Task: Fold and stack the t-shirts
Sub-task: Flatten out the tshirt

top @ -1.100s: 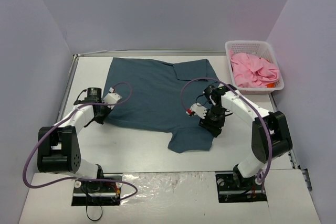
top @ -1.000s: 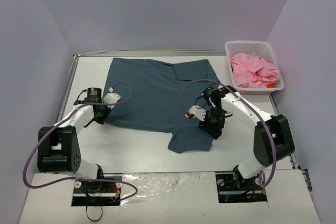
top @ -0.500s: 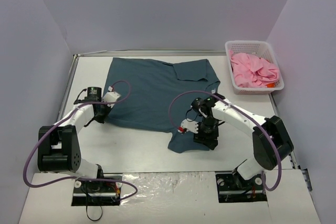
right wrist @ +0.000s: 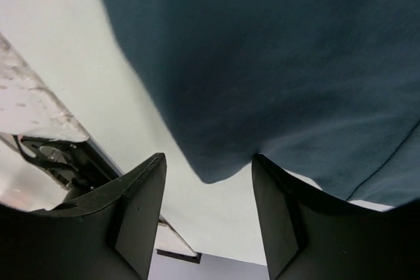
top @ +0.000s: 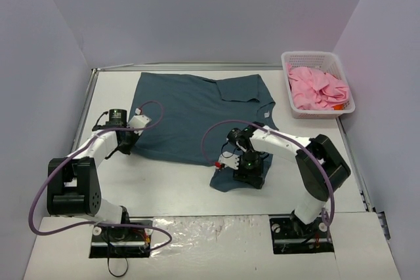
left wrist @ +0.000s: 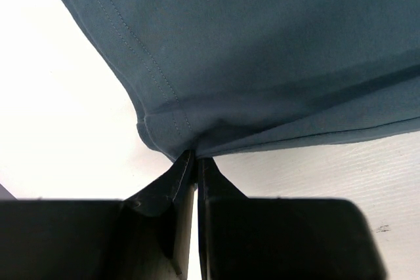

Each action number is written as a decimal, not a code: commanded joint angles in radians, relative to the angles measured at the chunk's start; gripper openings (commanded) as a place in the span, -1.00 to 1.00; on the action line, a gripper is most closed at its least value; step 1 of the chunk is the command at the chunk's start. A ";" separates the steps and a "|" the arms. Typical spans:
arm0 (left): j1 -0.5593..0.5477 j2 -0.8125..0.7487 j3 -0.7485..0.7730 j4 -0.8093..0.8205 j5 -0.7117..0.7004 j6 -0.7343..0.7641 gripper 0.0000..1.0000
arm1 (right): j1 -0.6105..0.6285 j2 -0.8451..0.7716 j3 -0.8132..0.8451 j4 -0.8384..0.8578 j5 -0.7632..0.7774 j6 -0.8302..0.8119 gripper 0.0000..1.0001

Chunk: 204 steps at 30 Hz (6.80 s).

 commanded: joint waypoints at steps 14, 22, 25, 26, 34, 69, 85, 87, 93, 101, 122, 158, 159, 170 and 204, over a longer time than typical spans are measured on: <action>0.006 -0.053 0.014 0.007 0.023 -0.005 -0.95 | 0.032 0.008 -0.020 0.017 0.083 0.096 -1.00; 0.003 -0.313 0.031 -0.215 0.143 0.128 -0.95 | 0.017 -0.212 0.127 -0.252 -0.122 0.028 -1.00; 0.003 -0.465 0.081 -0.353 0.201 0.179 -0.95 | -0.019 -0.308 0.208 -0.323 -0.179 0.002 -1.00; 0.003 -0.499 0.095 -0.381 0.219 0.187 -0.95 | -0.031 -0.328 0.225 -0.339 -0.190 -0.006 -1.00; 0.005 -0.525 0.267 -0.485 0.269 0.138 -0.95 | -0.121 -0.393 0.339 -0.279 -0.124 0.052 -1.00; 0.005 -0.314 1.063 -0.230 0.019 -0.246 -0.95 | -0.468 -0.307 1.200 0.352 0.062 0.300 -1.00; 0.035 -0.446 0.887 -0.255 0.029 -0.290 -0.95 | -0.611 -0.496 0.973 0.358 -0.004 0.353 -1.00; 0.035 -0.384 0.874 -0.240 0.029 -0.295 -0.95 | -0.612 -0.442 0.976 0.364 0.010 0.349 -1.00; 0.032 -0.130 0.894 -0.177 0.029 -0.293 -0.95 | -0.611 -0.133 1.002 0.404 0.033 0.352 -1.00; 0.032 0.275 1.194 -0.238 0.017 -0.282 -0.95 | -0.608 0.196 1.251 0.402 0.076 0.344 -1.00; 0.000 -0.275 0.863 -0.188 -0.035 -0.180 -0.95 | -0.606 -0.423 0.816 0.416 -0.050 0.372 -1.00; -0.136 0.186 0.636 -0.163 0.115 -0.209 -0.95 | -0.602 0.064 0.580 0.138 -0.228 0.125 -1.00; -0.153 0.212 0.672 -0.158 0.132 -0.212 -0.95 | -0.597 0.095 0.610 0.147 -0.196 0.131 -1.00; -0.195 0.634 1.021 -0.233 0.177 -0.330 -0.95 | -0.573 0.518 0.962 0.174 0.079 0.263 -1.00; -0.086 1.018 1.388 -0.453 0.097 -0.371 -0.95 | -0.510 0.905 1.299 0.134 0.103 0.300 -1.00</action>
